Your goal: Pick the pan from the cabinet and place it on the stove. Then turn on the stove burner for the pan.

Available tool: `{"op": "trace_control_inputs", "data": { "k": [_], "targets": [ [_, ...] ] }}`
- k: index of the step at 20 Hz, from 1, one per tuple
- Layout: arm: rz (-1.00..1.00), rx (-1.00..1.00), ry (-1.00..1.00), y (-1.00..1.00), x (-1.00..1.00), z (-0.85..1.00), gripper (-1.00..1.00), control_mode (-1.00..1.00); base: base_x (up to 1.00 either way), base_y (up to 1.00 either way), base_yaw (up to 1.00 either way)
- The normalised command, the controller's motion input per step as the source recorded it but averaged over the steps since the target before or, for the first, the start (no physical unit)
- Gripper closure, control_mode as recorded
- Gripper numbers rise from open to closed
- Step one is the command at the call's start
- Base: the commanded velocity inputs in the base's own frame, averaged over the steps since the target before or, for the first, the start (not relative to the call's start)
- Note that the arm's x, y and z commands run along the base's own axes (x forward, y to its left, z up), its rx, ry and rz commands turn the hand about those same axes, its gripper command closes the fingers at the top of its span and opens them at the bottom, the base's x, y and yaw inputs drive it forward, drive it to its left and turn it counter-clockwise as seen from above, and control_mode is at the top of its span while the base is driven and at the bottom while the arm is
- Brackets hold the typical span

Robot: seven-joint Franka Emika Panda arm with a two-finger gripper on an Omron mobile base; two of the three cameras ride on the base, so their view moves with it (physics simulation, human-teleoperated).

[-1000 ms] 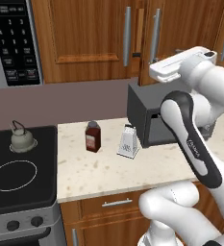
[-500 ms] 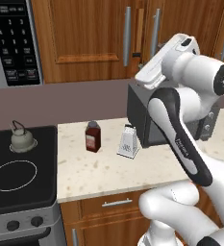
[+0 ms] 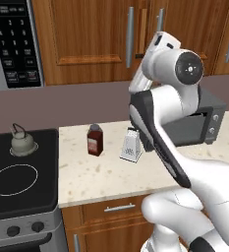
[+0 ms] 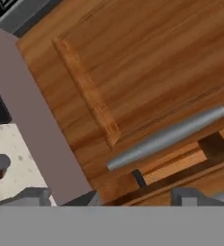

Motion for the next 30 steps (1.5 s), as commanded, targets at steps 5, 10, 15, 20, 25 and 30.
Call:
{"op": "trace_control_inputs", "data": {
  "k": [5, 10, 15, 20, 25, 30],
  "targets": [
    [-0.28, -0.28, 0.08, 0.0, 0.27, -0.29, -1.0, -1.0, 0.0, 0.0, 0.0],
    [-0.27, -0.23, 0.03, 0.0, 0.27, -0.22, -1.0, -1.0, 0.0, 0.0, 0.0],
    [-0.22, -0.2, 0.04, 0.0, 0.42, -0.09, -1.0, -1.0, 0.0, 0.0, 0.0],
    [-0.16, -0.12, 0.01, -0.13, 0.41, 0.0, -1.0, -1.0, 0.0, 0.0, 0.0],
    [-0.1, -0.05, 0.0, -0.19, 0.29, 0.0, -1.0, -1.0, 0.0, 0.0, 0.0],
    [-0.06, -0.03, 0.0, -0.2, 0.07, 0.0, -1.0, -1.0, 0.0, 0.0, 0.0]
  ]
}}
